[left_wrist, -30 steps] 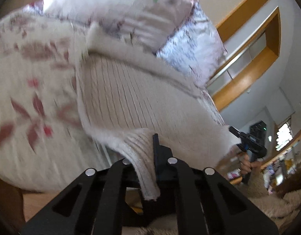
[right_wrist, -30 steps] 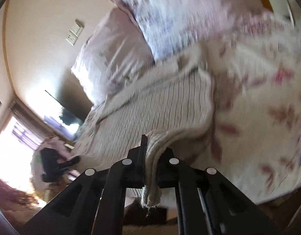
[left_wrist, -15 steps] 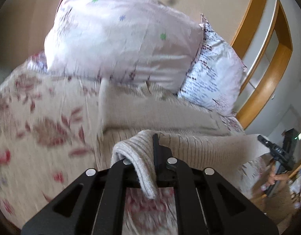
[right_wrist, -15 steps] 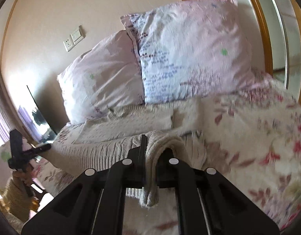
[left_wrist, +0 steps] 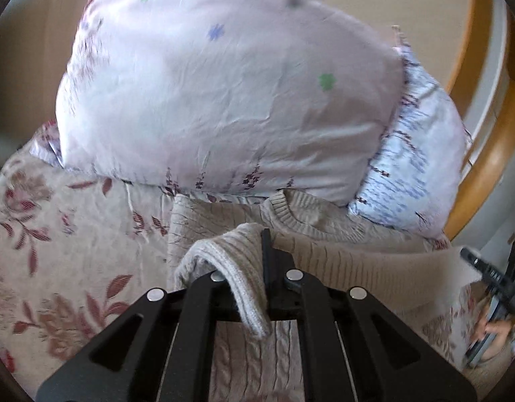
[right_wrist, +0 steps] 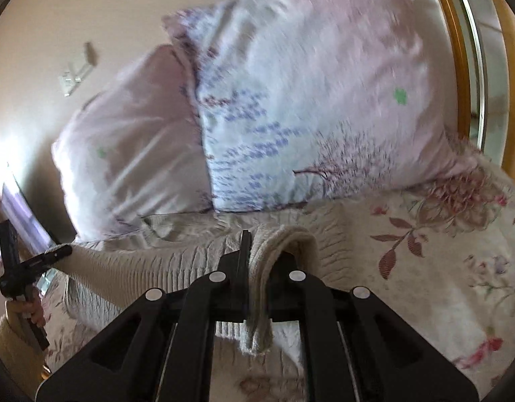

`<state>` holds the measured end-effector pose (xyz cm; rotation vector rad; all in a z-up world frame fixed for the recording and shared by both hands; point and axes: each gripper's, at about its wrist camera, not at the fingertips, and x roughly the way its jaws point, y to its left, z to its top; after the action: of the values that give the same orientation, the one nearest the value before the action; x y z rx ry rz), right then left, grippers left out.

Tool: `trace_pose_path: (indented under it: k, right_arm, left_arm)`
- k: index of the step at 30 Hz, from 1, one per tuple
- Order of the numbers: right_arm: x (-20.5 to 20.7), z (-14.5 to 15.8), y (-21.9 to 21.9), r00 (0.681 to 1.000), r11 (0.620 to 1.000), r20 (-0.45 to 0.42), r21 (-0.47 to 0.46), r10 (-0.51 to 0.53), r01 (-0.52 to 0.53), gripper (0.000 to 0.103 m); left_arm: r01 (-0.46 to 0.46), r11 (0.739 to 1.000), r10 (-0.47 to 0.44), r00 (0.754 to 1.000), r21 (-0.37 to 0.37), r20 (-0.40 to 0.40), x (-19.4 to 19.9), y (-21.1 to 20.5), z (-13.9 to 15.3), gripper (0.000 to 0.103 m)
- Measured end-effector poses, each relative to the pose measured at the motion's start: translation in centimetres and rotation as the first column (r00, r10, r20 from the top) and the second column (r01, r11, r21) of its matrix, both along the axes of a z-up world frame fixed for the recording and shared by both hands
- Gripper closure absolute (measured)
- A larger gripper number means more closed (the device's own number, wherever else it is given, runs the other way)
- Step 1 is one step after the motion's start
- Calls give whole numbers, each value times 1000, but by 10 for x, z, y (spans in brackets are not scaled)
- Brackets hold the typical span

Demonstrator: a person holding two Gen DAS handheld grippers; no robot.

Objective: Fold small clothes

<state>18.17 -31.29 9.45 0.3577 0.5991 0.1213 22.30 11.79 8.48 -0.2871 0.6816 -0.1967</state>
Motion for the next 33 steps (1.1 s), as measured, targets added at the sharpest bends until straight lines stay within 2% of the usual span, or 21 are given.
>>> trace_pose_path:
  k: [5, 10, 13, 15, 17, 20, 21, 23, 24, 25, 26, 28, 32, 33]
  right_arm:
    - [27, -14, -8, 998, 998, -38, 47, -42, 44, 96]
    - [57, -48, -10, 985, 997, -166, 51, -49, 59, 96]
    - [58, -56, -15, 978, 992, -206, 117, -29, 54, 94]
    - [57, -55, -20, 982, 985, -190, 171, 2, 31, 94]
    - [61, -52, -23, 985, 982, -174, 185, 7, 26, 94]
    - [76, -54, -27, 981, 966, -194, 254, 5, 46, 94]
    - [83, -56, -30, 980, 955, -201, 290, 1, 58, 92]
    - [95, -60, -34, 975, 933, -222, 350, -5, 84, 74]
    - [99, -62, -38, 974, 917, -226, 385, -12, 101, 54]
    - [101, -63, -39, 974, 907, -225, 407, -16, 109, 42]
    - [103, -64, -40, 975, 899, -221, 422, -21, 115, 39]
    - [101, -61, -42, 978, 903, -202, 410, -46, 127, 37]
    - [81, -49, -46, 987, 931, -150, 349, -55, 105, 39]
    - [73, -44, -46, 988, 949, -140, 298, -63, 102, 46]
  left_arm:
    - [-22, 1000, 21, 1000, -22, -21, 32, -3, -12, 98]
    - [-41, 998, 36, 992, -37, -120, 59, -5, -46, 98]
    - [-47, 993, 30, 987, -107, -159, 64, 1, -59, 97]
    - [-45, 990, 21, 985, -136, -169, 66, 4, -61, 96]
    - [-47, 985, 17, 984, -165, -177, 69, 7, -62, 96]
    - [-71, 969, 23, 980, -239, -199, 78, 13, -66, 95]
    - [-81, 960, 23, 978, -268, -210, 82, 14, -70, 90]
    - [-105, 938, 31, 975, -331, -222, 87, 20, -73, 73]
    - [-120, 924, 41, 975, -364, -217, 88, 25, -73, 59]
    - [-124, 914, 43, 977, -387, -210, 88, 27, -72, 50]
    - [-128, 904, 49, 979, -409, -199, 87, 30, -69, 47]
    - [-137, 907, 70, 982, -397, -177, 84, 32, -61, 35]
    - [-132, 937, 91, 986, -324, -139, 70, 38, -47, 31]
    - [-127, 940, 88, 987, -318, -136, 66, 41, -45, 32]
